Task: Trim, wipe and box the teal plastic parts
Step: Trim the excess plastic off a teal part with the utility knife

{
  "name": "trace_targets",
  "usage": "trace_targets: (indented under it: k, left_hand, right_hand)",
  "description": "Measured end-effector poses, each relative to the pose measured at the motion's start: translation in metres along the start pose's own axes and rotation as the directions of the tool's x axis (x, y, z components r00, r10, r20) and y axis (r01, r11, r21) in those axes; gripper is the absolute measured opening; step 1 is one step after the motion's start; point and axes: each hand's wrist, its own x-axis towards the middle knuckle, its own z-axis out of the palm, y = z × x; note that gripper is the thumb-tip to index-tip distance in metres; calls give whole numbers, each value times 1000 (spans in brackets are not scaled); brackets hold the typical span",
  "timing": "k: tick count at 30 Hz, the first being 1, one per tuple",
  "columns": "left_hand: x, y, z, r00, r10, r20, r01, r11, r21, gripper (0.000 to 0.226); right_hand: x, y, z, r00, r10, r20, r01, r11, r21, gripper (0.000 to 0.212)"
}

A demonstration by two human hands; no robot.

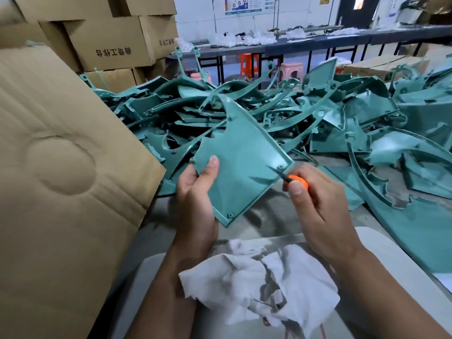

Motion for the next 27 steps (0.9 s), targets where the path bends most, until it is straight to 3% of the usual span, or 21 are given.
trace_targets:
  k: [4,7,10,15,22,27]
  left_hand:
    - [3,5,-2,989,-77,-124,58,987,-147,30]
    - [3,9,3,996,-42,-80,28,985,-169,28]
    - [-1,11,12,999,-37,1,37,989,-145,43]
    - [-7,13,15,997,-33,69,39,996,-82,41]
    - [-4,22,5,973,-50,224,81,988,-133,38]
    - [-1,22,1,968,-98,232,130,983,-129,54]
  right_hand:
    - [-3,3,4,990,-51,135,66,992,-111,55]
    - [-6,-1,9,984,-49,172,70,991,-115,55]
    - [-6,-8,13,980,-62,188,82,992,-100,52]
    - [-5,-12,11,979,-69,191,90,991,-102,50]
    - [-7,-19,11,980,-141,142,167,968,-189,53]
    - [-4,-16,8,986,-161,42,165,976,-143,52]
